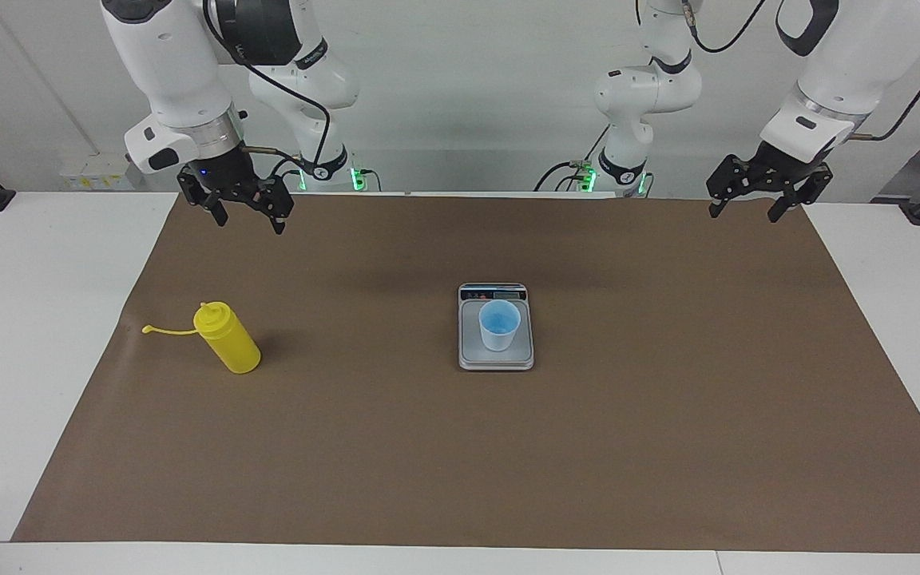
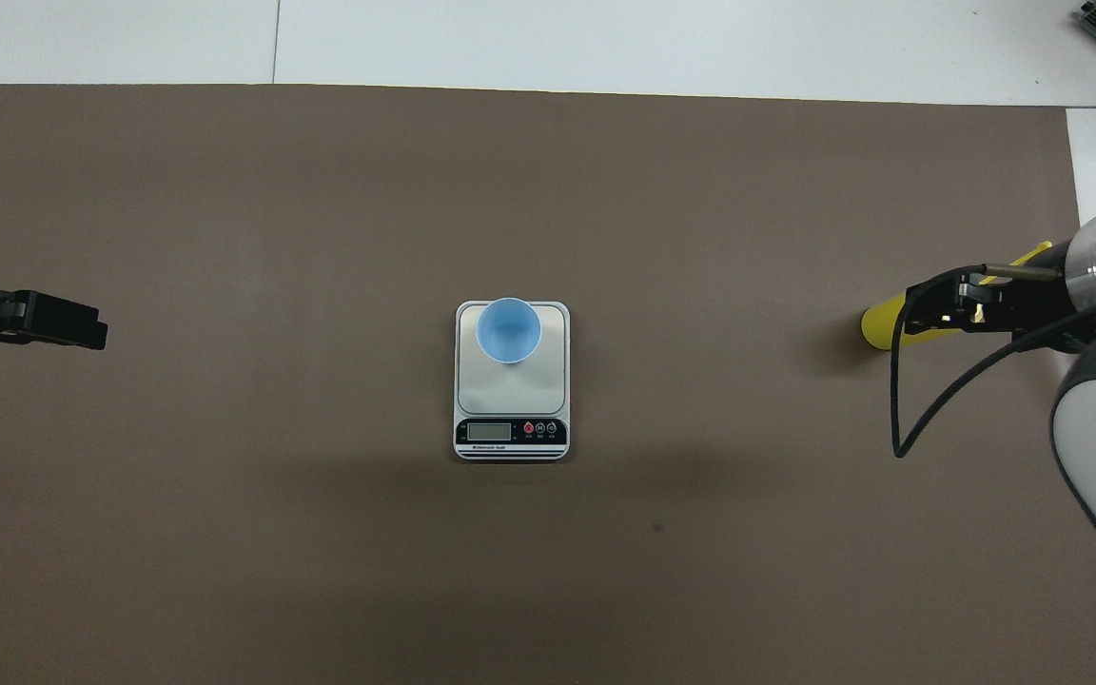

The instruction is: Pour seasoning into cup on scale with both arms

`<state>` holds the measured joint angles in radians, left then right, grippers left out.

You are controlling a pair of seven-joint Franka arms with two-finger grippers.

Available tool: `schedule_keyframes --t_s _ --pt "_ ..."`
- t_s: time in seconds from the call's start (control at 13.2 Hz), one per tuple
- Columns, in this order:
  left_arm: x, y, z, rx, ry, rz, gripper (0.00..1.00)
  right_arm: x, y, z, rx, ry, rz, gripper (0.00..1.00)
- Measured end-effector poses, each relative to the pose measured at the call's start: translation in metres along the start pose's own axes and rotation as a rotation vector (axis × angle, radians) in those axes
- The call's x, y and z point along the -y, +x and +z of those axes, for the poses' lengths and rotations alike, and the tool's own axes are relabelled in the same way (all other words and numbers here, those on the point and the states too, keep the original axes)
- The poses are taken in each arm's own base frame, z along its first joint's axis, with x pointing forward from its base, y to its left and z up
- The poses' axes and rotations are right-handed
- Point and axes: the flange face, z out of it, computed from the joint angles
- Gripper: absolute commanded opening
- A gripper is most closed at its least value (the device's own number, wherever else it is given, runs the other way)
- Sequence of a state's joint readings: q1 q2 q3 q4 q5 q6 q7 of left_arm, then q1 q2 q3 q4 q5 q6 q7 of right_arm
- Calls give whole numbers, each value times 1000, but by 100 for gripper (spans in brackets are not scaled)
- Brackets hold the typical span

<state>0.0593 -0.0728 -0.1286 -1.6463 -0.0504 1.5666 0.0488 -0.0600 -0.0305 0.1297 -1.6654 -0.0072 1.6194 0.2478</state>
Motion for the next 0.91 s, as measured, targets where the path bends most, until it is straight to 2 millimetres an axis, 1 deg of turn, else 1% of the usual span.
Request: schedule_keyframes --t_s 0.3,0.38,0.46,0.53,0.68,0.76,0.91 --pt "8 -2 -1 5 3 -11 100 0 0 0 3 -1 0 100" --pt "7 -2 -1 5 3 -10 100 -2 1 0 -1 2 6 100" --pt "6 -2 0 6 3 -8 100 -10 4 -1 -12 11 30 100" --pt "6 -2 0 6 4 -7 100 -24 9 -2 -21 27 81 100" --pt "6 -2 0 6 4 -8 100 -64 22 -1 -53 50 201 100" --pt "6 -3 0 6 4 -8 100 -78 30 2 -75 56 252 100" --pt "7 -3 0 6 4 -10 100 -103 52 17 -97 60 348 100"
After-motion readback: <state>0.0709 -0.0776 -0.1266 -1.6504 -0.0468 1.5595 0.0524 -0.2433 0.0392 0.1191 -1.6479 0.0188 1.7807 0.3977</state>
